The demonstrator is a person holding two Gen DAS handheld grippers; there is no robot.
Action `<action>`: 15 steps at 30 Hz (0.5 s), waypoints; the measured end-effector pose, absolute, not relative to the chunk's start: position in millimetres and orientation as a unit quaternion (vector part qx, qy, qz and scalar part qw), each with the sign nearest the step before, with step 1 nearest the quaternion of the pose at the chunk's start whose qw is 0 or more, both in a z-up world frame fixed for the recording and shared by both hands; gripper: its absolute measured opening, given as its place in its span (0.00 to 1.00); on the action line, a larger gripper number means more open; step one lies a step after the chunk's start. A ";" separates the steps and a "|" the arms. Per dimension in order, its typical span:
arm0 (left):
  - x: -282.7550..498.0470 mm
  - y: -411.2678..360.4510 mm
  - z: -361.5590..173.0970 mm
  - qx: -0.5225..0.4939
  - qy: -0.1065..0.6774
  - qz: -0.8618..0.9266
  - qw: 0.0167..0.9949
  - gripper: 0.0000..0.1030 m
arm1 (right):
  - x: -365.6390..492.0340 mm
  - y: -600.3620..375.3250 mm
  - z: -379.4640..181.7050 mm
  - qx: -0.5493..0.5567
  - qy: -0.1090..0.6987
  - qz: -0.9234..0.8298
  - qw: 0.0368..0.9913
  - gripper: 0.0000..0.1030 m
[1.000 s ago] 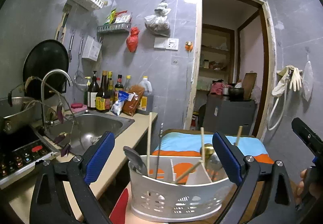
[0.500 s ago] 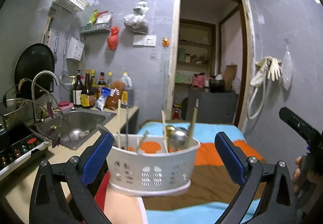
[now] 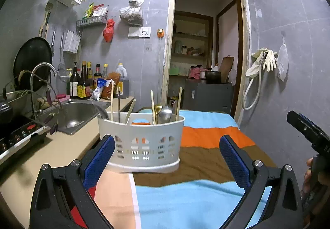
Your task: Organize utensils
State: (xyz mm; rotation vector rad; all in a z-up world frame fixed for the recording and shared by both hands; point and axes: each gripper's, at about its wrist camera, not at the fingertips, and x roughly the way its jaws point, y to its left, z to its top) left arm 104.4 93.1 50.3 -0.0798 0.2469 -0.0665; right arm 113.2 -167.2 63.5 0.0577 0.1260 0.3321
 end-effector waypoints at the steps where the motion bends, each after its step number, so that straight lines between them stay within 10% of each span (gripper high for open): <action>1: 101.9 92.5 48.8 -0.039 0.123 -0.031 0.991 0.97 | 110.0 -166.7 60.5 0.024 0.064 0.161 0.985 1.00; 15: 75.7 89.7 27.6 -0.019 0.107 0.008 0.994 0.97 | 87.4 -157.7 39.5 -0.019 0.063 0.116 0.991 1.00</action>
